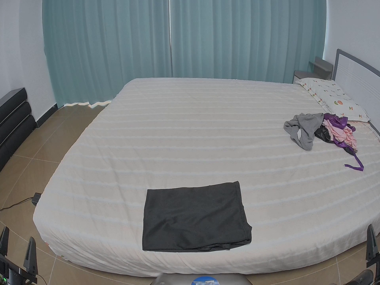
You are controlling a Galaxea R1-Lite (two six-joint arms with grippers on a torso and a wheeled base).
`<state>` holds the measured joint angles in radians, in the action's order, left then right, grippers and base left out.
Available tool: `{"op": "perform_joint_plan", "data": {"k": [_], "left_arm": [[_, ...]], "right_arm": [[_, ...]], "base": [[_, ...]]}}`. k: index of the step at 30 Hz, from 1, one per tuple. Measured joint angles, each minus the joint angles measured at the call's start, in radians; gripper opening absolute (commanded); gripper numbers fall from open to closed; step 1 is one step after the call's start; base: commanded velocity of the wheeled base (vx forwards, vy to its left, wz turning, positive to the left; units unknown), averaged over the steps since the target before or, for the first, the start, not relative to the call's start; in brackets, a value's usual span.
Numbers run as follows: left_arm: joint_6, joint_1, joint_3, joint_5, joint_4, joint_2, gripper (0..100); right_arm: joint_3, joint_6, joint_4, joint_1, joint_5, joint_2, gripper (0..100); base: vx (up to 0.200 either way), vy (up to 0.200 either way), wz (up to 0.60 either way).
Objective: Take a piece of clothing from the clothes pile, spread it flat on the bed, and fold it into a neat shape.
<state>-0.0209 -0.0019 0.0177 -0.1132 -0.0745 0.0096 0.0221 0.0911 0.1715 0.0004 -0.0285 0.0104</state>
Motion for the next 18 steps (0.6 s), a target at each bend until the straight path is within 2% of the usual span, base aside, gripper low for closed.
{"op": "perform_joint_plan", "data": {"k": [4,11,18], "left_arm": [[-0.003,0.001,0.0,0.06,0.011,0.0,100],[0.004,0.0,0.0,0.194,0.015,0.0,100],[0.017,0.001,0.0,0.191,0.047,0.0,100]], "right_arm": [[-0.004,-0.009,-0.087,0.0,-0.04,0.0,100],[-0.004,-0.03,-0.097,0.0,-0.052,0.0,100],[-0.004,-0.06,-0.119,-0.001,-0.06,0.001,100]], "base": [[0.0,0.0,0.0],[0.0,0.0,0.0],[0.0,0.0,0.0]]}}
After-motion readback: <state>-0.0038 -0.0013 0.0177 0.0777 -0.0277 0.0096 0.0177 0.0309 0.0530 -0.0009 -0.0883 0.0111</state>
